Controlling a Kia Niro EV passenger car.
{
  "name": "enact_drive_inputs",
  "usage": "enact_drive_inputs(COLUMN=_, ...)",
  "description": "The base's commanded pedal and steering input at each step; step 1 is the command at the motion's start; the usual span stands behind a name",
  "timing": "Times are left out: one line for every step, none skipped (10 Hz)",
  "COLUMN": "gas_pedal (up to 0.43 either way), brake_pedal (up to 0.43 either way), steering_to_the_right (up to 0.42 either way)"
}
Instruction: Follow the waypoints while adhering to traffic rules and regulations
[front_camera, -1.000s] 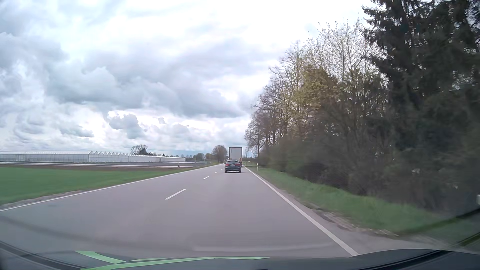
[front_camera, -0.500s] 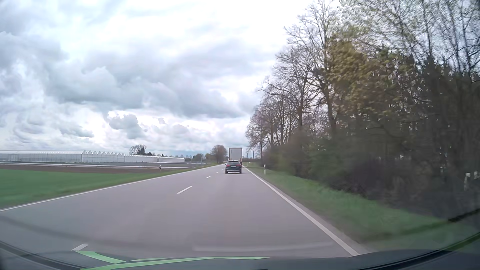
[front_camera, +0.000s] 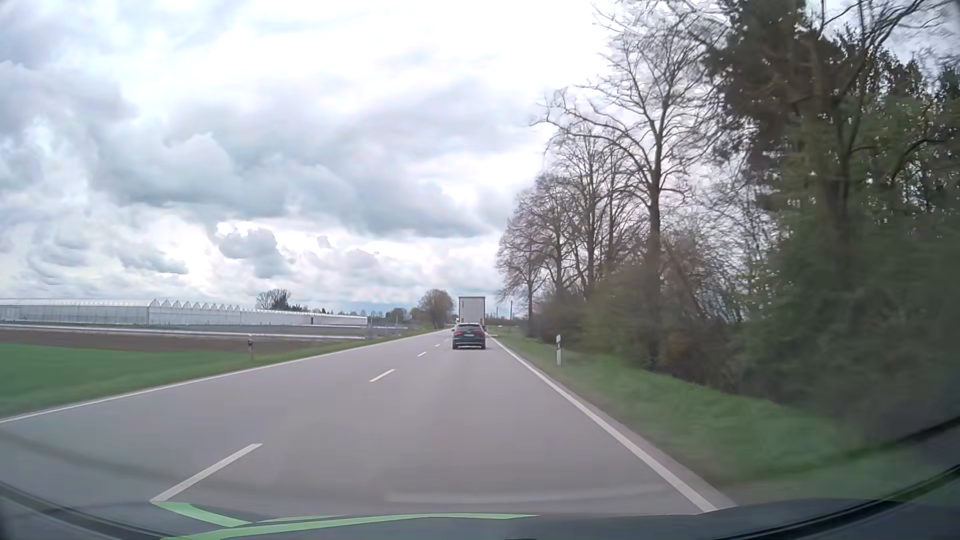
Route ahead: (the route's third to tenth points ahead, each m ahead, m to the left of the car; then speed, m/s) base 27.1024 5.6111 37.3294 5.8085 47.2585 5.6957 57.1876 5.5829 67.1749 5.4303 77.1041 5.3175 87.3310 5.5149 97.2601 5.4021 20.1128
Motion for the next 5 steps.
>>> enact_drive_inputs(gas_pedal=0.157, brake_pedal=0.000, steering_to_the_right=0.001)
enact_drive_inputs(gas_pedal=0.157, brake_pedal=0.000, steering_to_the_right=0.001)
enact_drive_inputs(gas_pedal=0.157, brake_pedal=0.000, steering_to_the_right=0.001)
enact_drive_inputs(gas_pedal=0.157, brake_pedal=0.000, steering_to_the_right=0.001)
enact_drive_inputs(gas_pedal=0.157, brake_pedal=0.000, steering_to_the_right=0.001)
